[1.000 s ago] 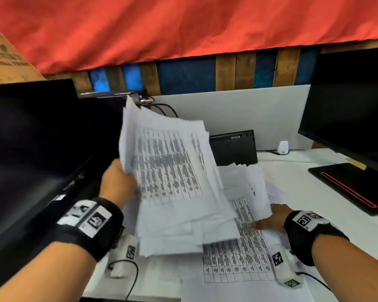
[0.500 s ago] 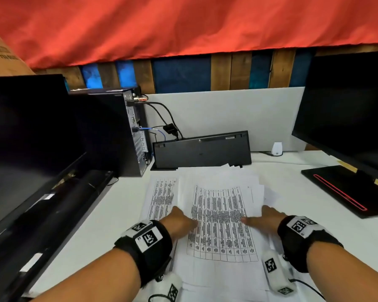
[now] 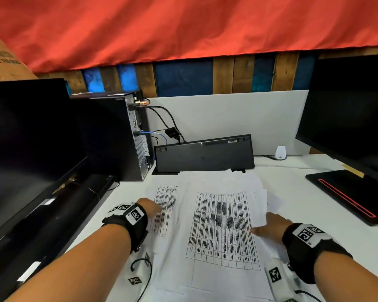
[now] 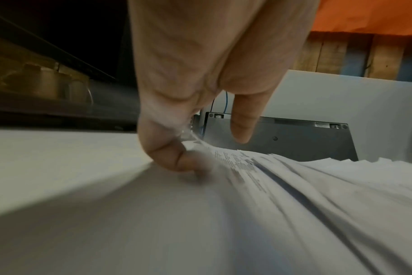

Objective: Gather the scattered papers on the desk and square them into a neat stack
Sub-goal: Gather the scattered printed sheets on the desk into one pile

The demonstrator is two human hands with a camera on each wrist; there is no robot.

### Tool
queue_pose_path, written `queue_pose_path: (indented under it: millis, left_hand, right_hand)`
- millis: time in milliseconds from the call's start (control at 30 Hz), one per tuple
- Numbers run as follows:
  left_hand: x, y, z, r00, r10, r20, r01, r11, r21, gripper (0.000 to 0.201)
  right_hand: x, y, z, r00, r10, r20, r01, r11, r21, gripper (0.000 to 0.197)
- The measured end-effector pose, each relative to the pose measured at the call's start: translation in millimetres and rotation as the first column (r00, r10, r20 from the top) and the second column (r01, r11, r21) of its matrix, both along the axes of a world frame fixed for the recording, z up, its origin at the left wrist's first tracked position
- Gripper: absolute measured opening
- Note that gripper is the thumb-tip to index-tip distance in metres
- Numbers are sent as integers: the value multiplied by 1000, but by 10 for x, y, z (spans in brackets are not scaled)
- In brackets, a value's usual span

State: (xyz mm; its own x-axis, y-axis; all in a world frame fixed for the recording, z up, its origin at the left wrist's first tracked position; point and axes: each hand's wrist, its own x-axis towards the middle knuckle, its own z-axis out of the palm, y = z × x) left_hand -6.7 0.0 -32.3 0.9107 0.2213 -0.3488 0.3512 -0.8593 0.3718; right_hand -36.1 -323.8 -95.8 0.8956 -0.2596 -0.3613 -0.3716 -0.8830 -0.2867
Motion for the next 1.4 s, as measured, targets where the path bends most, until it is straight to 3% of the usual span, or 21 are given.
queue_pose_path:
  millis: [100,267,400,533,633,767,833,933,1067,1133,1200,1300,1400]
  left_hand:
    - [94,-100,-63,1000,-14,-10,13,996,-90,44]
    - [119,-125,-209,998,11,56,-1,983,-185,40]
    - [152,-3,-368,991,95,96,-63,954,-292,17]
    - [24,138,-419,991,123,57,-100,948,-303,43]
    - [-46,258,-460,994,108,32,-90,935,-342,51]
    - [-170,356,-442,1000,-12,-1,10,929,-370,49]
    - [-207,371,-472,994,-102,-33,89,956,-281,65]
    - [-207,330,-605,992,-118,-40,99,941,-323,79]
    - [-330,130,-555,994,110,19,-96,928,-359,79]
    - [-319,132,-514,950,291,108,-205,849,-488,68]
    - [-282,228,-480,918,358,169,-239,842,-484,47]
    - [-309,393,-472,964,216,153,-156,930,-332,8]
    - [-298,425,-540,988,105,111,-78,971,-225,17]
  right_hand:
    - [-26,-23,-4,999,-51,15,51,998,39,72]
    - [-60,-41,33,988,-136,79,89,895,438,57]
    - [-11,20,129,993,-57,101,27,961,276,45]
    - [-69,-84,324,983,-90,158,70,990,123,48]
    - [-165,-240,496,932,-276,234,235,953,190,53]
    - [-245,-307,657,947,-218,234,213,976,46,56]
    - [-293,-209,691,963,-198,180,192,980,52,56]
    - [-268,-41,481,986,-156,62,150,985,83,49]
    - [-150,255,187,994,-104,28,106,993,-52,62]
    - [-156,357,175,989,-140,48,145,980,-138,60]
    - [-183,390,184,989,-147,35,151,976,-159,51]
    - [-194,354,221,984,-178,26,180,977,-118,44]
    - [-178,402,282,988,-151,25,151,988,-16,41]
